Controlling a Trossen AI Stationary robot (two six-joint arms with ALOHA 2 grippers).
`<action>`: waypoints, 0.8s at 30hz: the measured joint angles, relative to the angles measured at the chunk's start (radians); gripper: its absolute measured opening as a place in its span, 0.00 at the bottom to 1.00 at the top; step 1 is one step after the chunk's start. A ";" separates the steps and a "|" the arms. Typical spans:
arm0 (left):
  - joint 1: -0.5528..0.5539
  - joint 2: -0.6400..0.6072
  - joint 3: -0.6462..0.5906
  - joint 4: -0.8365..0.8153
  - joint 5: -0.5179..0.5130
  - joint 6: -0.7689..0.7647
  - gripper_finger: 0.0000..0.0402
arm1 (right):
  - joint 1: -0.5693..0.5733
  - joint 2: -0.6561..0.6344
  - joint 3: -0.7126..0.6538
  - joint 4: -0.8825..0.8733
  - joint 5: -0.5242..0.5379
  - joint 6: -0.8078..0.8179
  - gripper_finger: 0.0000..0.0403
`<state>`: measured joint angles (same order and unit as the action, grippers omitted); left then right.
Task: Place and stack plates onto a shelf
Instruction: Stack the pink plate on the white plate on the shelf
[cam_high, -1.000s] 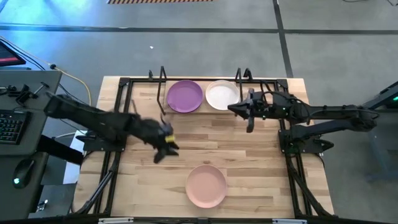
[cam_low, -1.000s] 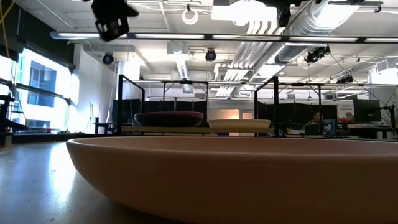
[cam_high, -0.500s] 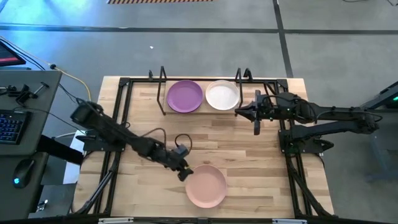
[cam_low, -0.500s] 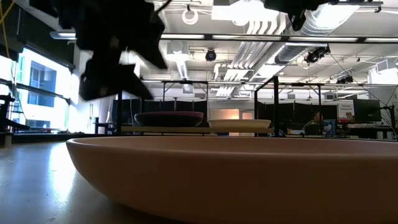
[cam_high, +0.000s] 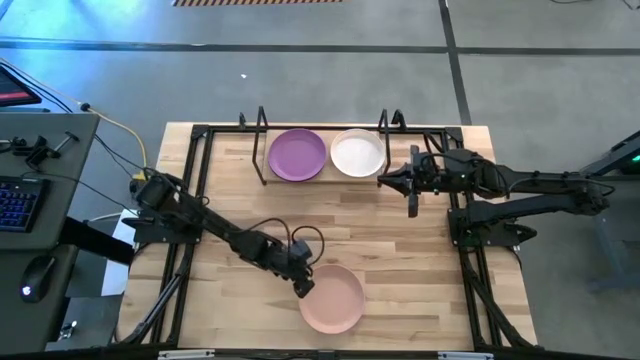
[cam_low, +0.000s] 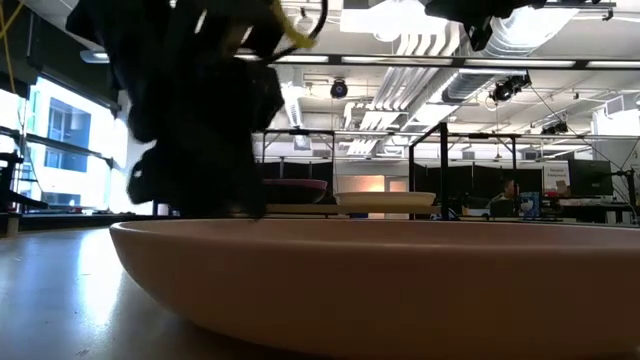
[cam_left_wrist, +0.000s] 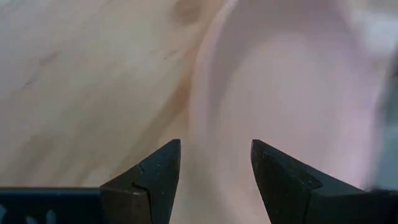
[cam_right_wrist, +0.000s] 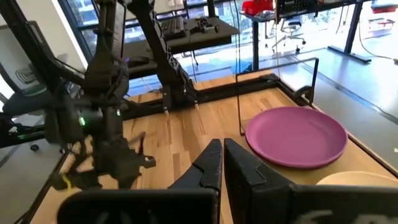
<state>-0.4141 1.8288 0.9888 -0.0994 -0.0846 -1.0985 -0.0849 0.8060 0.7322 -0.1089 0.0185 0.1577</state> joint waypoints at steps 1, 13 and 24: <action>0.000 0.002 0.003 -0.033 -0.001 0.000 0.46 | 0.000 0.000 0.000 0.006 0.000 0.000 0.00; 0.001 0.021 0.018 -0.012 -0.006 -0.015 0.46 | 0.000 0.007 0.000 0.019 0.000 0.000 0.00; 0.002 0.032 0.017 -0.013 -0.006 0.004 0.12 | 0.000 0.006 0.000 0.016 0.001 -0.001 0.00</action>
<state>-0.4118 1.8606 1.0061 -0.1129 -0.0910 -1.0941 -0.0849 0.8124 0.7319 -0.0929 0.0193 0.1567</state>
